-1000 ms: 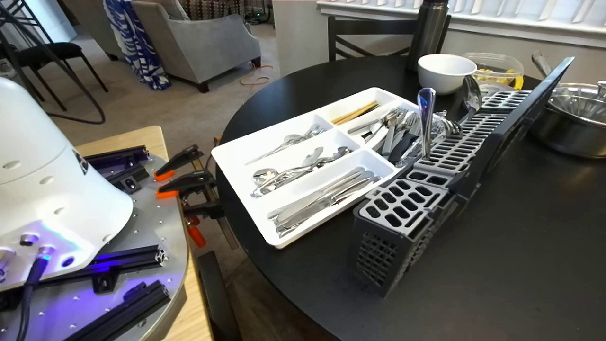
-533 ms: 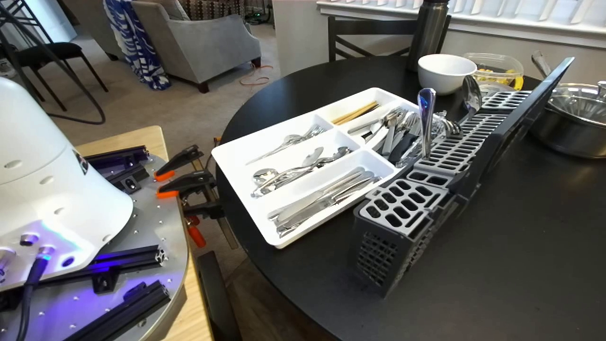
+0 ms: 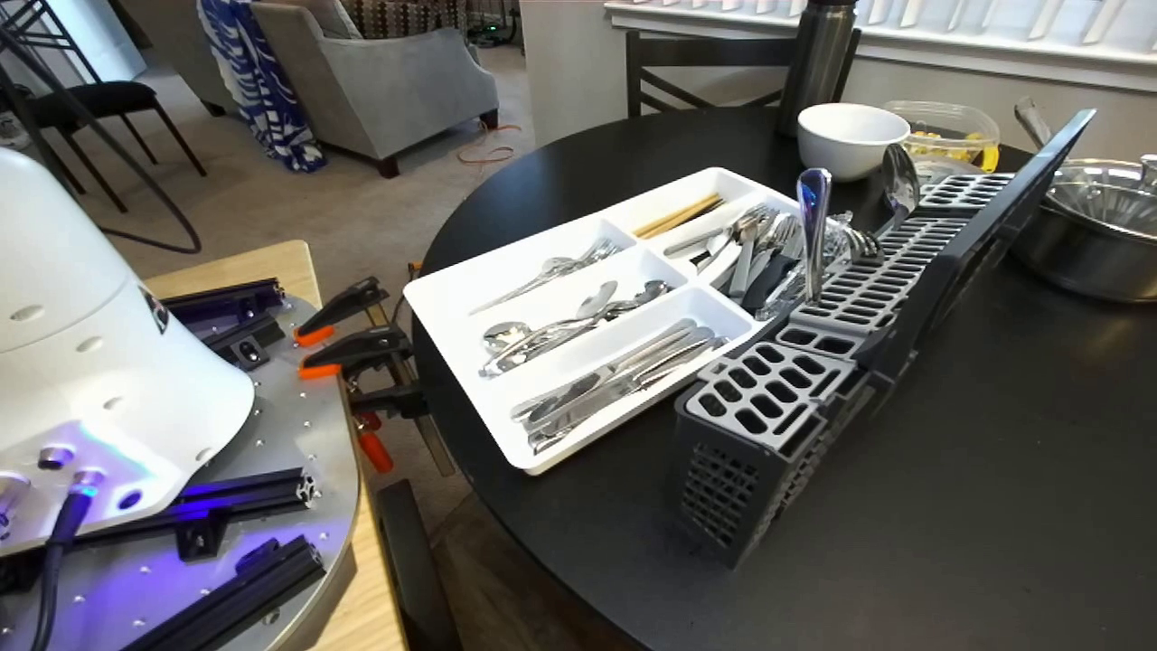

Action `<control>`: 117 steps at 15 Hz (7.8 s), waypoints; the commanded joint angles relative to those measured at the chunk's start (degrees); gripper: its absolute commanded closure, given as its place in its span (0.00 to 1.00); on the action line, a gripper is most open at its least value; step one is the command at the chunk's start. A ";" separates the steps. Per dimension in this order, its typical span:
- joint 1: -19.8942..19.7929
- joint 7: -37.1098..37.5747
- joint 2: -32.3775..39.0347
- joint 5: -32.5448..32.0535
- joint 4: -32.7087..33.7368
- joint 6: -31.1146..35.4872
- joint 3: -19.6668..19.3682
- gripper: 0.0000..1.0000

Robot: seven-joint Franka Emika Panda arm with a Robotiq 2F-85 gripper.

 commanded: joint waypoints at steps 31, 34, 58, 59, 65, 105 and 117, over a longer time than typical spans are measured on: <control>6.81 18.25 25.64 20.08 11.15 16.54 -19.96 0.54; 7.41 18.55 25.16 19.26 10.88 16.83 -20.60 0.73; 11.40 28.09 2.45 7.87 6.26 -1.71 -17.14 0.96; 9.27 28.78 2.74 8.60 7.58 -6.77 -14.02 0.96; 10.13 33.28 7.29 7.45 10.84 -18.29 -9.50 0.96; 8.03 21.70 31.23 22.14 11.36 -16.77 -12.64 0.97; 8.75 18.20 26.69 21.54 9.74 -16.34 -12.91 0.07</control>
